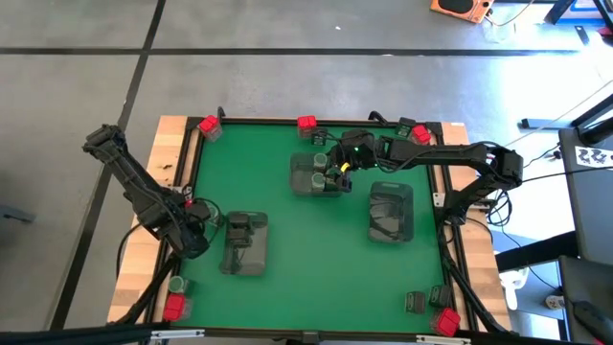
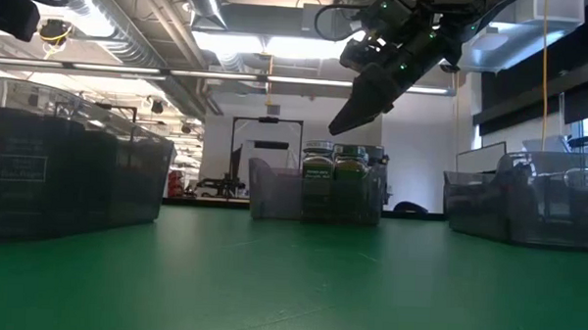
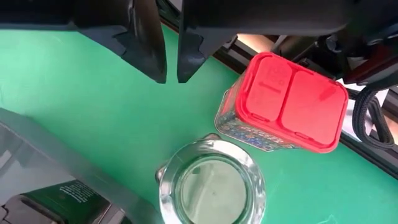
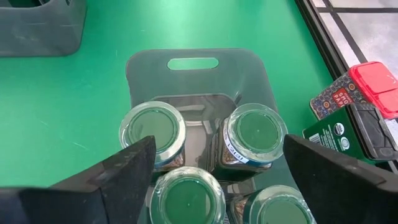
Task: Sort spices by type
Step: Put the green seasoning bottle into the top black bin
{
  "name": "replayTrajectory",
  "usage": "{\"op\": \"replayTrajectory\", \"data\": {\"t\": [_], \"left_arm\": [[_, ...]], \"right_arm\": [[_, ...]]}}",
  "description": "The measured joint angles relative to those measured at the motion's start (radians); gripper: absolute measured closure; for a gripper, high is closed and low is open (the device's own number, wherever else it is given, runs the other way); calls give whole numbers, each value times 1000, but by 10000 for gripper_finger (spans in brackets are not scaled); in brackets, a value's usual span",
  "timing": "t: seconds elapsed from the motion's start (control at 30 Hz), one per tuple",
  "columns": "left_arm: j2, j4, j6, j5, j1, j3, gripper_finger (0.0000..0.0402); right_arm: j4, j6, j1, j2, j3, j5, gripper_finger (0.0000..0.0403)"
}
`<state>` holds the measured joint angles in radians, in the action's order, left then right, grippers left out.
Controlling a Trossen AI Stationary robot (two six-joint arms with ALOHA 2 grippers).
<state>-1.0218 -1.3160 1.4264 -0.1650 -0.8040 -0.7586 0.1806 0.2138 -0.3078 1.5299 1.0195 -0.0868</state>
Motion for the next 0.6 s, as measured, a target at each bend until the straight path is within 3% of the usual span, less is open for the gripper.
{"op": "replayTrajectory", "data": {"t": [0.13,0.43,0.6], "left_arm": [[0,-2,-10,0,0,0,343],[2,-25,-69,-2,20,0,218],[11,-28,-88,-6,89,-18,177]], "right_arm": [[0,0,0,0,0,0,52],[-1,0,0,0,0,0,52],[-5,0,0,0,0,0,52]]}}
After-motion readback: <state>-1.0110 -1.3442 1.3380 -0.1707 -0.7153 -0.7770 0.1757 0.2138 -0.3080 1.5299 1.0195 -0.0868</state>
